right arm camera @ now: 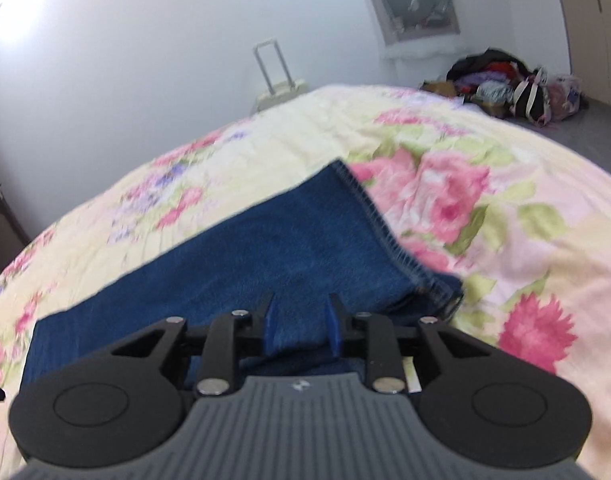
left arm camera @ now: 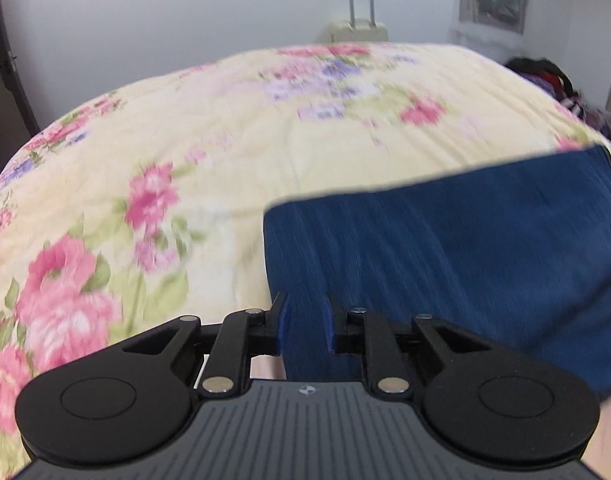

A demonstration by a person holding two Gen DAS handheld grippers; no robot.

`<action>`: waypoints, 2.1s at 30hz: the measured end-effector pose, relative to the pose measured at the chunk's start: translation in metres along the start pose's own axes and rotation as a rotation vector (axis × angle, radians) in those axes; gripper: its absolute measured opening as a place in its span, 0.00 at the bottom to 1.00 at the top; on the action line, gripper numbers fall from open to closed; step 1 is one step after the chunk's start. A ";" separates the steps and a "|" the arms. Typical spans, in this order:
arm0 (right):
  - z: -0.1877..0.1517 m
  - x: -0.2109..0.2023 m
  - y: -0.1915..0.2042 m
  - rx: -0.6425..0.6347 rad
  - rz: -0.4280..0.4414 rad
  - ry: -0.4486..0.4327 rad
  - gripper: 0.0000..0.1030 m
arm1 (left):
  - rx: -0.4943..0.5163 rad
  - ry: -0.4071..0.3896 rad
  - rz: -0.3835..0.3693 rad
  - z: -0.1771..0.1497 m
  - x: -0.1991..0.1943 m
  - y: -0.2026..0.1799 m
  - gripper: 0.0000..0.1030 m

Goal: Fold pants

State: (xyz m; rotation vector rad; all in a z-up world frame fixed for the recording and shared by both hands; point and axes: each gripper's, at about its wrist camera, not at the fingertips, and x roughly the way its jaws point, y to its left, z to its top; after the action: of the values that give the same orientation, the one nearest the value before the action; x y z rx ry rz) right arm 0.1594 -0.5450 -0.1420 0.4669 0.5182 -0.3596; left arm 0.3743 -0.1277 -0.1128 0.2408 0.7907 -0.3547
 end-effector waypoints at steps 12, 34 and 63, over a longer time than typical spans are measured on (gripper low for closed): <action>-0.008 0.036 -0.019 -0.052 -0.110 0.033 0.21 | -0.114 0.117 0.007 0.031 0.116 0.026 0.15; -0.020 0.016 -0.087 0.626 0.121 0.068 0.77 | 0.029 -0.001 -0.112 0.044 0.027 -0.066 0.16; 0.004 0.063 -0.098 0.568 0.204 -0.084 0.24 | 0.107 0.038 -0.203 0.072 0.149 -0.169 0.15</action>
State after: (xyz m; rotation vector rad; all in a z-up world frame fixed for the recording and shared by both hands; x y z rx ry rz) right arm 0.1691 -0.6424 -0.2056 1.0411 0.2760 -0.3252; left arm 0.4505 -0.3395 -0.1850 0.2686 0.8369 -0.5861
